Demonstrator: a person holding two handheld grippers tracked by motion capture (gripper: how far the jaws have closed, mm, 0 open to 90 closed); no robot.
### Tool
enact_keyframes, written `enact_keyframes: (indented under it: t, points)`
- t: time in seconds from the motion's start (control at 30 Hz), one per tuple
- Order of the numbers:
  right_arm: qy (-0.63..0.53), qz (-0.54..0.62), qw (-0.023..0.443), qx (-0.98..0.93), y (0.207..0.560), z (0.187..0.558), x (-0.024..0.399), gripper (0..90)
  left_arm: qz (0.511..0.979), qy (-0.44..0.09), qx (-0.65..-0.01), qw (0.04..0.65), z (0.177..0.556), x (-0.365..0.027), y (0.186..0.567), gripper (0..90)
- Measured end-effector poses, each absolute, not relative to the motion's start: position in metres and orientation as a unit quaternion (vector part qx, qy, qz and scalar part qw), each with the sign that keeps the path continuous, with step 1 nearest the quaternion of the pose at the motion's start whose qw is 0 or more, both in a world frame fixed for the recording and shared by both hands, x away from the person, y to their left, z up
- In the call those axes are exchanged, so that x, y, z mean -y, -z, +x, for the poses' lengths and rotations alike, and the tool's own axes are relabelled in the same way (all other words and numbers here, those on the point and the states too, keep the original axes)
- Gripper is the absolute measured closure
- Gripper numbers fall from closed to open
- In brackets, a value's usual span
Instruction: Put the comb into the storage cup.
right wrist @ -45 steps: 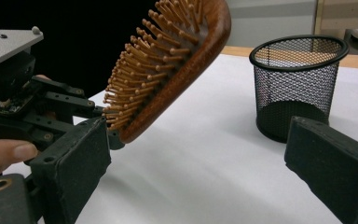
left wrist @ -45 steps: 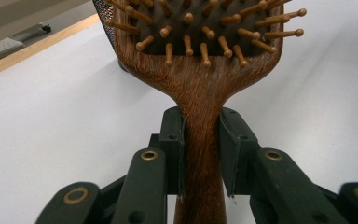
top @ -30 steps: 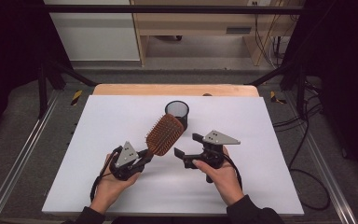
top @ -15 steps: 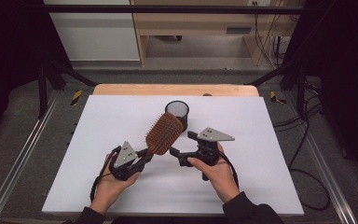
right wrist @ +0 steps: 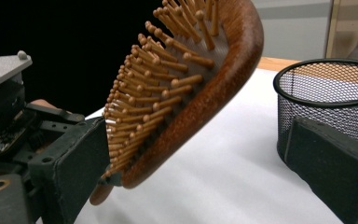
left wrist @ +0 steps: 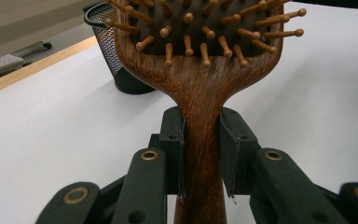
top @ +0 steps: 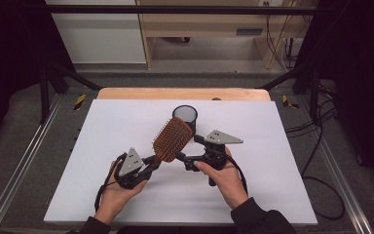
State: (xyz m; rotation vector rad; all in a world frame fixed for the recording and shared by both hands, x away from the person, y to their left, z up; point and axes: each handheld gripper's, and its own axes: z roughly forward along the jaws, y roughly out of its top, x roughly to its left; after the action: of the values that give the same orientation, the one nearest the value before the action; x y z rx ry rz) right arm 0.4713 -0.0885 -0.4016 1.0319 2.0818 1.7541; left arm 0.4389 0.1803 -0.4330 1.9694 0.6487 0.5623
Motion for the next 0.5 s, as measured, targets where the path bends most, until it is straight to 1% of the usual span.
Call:
enact_keyframes:
  t: [0.27, 0.37, 0.4, 0.5]
  points:
    - [-0.614, 0.352, 0.103, -0.699, 0.397, 0.476, 0.084, 8.0, 0.806, -0.231, -0.261, 0.478, 0.437, -0.178, 0.432, 72.8]
    - [-0.617, 0.353, 0.095, -0.697, 0.396, 0.478, 0.08, 10.1, 0.806, -0.231, -0.26, 0.479, 0.437, -0.177, 0.432, 72.9]
    - [-0.618, 0.35, 0.088, -0.698, 0.396, 0.479, 0.077, 13.2, 0.805, -0.232, -0.258, 0.48, 0.436, -0.177, 0.432, 72.9]
    - [-0.62, 0.349, 0.083, -0.698, 0.396, 0.479, 0.075, 15.6, 0.805, -0.233, -0.257, 0.481, 0.436, -0.177, 0.432, 72.9]
